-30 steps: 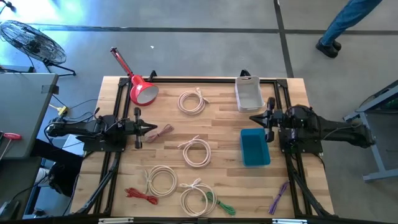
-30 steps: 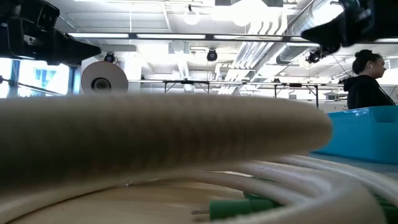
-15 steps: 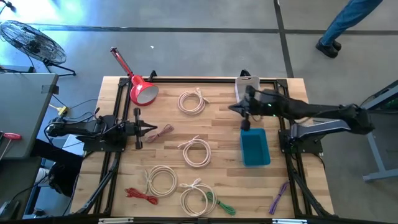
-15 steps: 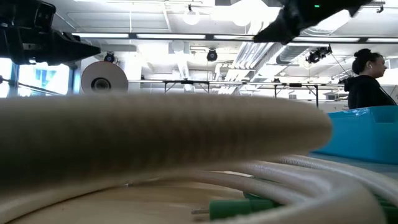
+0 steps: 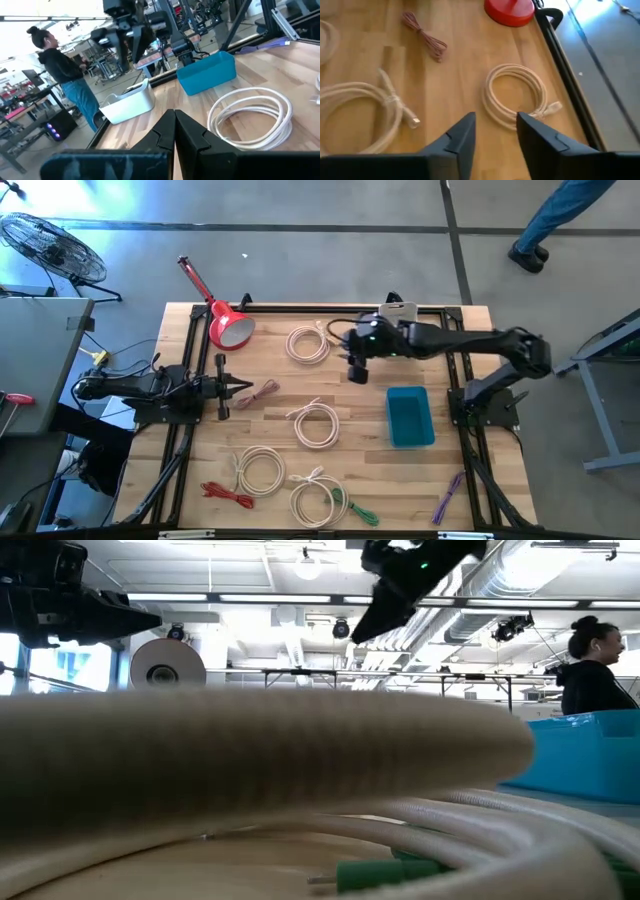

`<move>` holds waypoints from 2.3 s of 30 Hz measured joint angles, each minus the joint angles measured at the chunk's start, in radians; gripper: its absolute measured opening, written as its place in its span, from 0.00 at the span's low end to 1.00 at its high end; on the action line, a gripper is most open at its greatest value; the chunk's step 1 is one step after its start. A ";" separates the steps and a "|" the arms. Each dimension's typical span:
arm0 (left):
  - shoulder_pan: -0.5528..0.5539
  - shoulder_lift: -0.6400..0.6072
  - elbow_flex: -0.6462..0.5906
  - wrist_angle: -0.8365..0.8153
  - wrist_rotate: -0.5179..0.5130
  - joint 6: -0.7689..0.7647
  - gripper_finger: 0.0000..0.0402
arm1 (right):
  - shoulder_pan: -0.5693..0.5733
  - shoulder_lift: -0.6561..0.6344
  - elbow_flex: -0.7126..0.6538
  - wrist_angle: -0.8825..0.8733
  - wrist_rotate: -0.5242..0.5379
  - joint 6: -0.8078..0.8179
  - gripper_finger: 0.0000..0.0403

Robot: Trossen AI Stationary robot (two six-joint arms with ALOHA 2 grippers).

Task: Pick & Place USB Port
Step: Put the white HDMI cable into the white bin

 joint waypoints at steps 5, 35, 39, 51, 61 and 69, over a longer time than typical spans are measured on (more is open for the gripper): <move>0.000 0.000 0.000 -0.001 0.000 0.003 0.00 | -0.017 0.114 0.077 0.001 0.010 -0.098 0.45; 0.000 0.000 0.000 -0.004 -0.017 0.005 0.07 | -0.141 0.521 0.273 0.074 -0.141 -0.263 0.47; 0.000 0.000 0.000 -0.005 -0.017 0.006 0.07 | -0.129 0.529 0.273 0.076 -0.165 -0.270 0.47; 0.000 0.000 0.000 -0.006 -0.022 0.007 0.07 | -0.123 0.606 0.273 0.123 -0.153 -0.275 0.47; 0.000 0.000 0.000 -0.007 -0.018 0.006 0.07 | -0.151 0.611 0.273 0.119 -0.147 -0.267 0.47; 0.000 0.000 0.000 -0.008 -0.017 0.003 0.07 | -0.149 0.611 0.273 0.086 -0.154 -0.232 0.47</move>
